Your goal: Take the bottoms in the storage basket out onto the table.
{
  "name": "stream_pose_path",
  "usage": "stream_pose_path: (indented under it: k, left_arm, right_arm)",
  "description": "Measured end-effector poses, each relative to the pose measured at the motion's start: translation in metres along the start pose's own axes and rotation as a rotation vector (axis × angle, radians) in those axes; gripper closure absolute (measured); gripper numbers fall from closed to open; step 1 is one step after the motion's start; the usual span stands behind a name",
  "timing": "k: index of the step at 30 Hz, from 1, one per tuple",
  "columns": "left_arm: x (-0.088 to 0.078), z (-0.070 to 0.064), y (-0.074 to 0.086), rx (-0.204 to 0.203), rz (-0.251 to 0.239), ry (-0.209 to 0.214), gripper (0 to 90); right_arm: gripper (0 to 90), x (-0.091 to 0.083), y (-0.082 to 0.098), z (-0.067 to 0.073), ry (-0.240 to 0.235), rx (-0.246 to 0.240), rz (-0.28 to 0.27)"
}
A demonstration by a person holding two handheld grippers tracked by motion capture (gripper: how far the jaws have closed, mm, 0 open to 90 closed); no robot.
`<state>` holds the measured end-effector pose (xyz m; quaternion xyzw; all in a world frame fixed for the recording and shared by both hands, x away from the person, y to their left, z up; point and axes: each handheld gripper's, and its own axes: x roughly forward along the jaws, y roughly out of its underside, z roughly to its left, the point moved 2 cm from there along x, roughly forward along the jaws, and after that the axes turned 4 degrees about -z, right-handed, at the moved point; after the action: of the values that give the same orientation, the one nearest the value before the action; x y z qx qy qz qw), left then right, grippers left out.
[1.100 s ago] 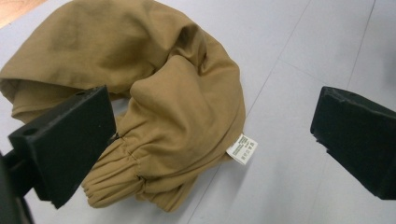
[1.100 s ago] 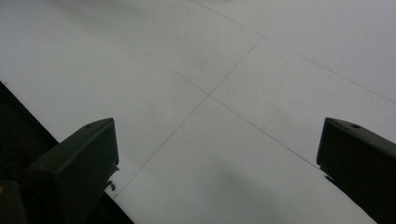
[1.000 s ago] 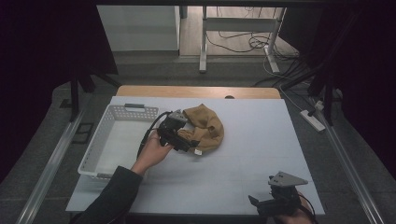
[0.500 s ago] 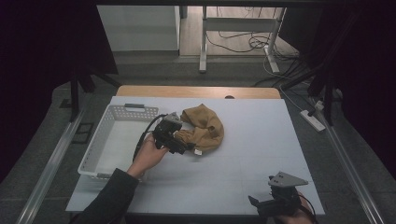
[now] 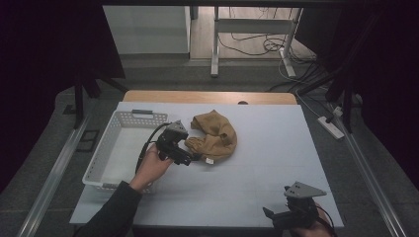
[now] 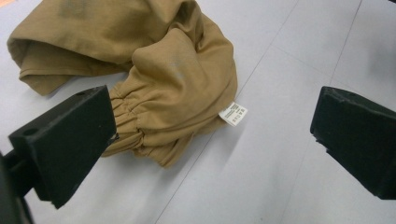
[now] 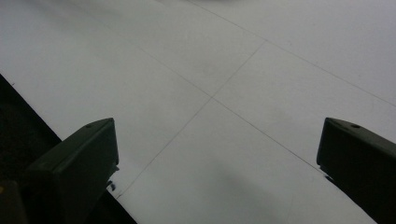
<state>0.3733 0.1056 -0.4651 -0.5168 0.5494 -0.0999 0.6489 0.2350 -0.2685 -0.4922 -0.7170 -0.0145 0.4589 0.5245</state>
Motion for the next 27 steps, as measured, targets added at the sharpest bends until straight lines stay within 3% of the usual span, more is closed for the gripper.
stream_pose_path:
  k: [27]
  left_arm:
    - [-0.029,-0.006,0.020,-0.045,-0.041,0.012,0.1]
  right_arm:
    - [0.0,-0.001,0.000,0.001,-0.002,-0.008,-0.007]
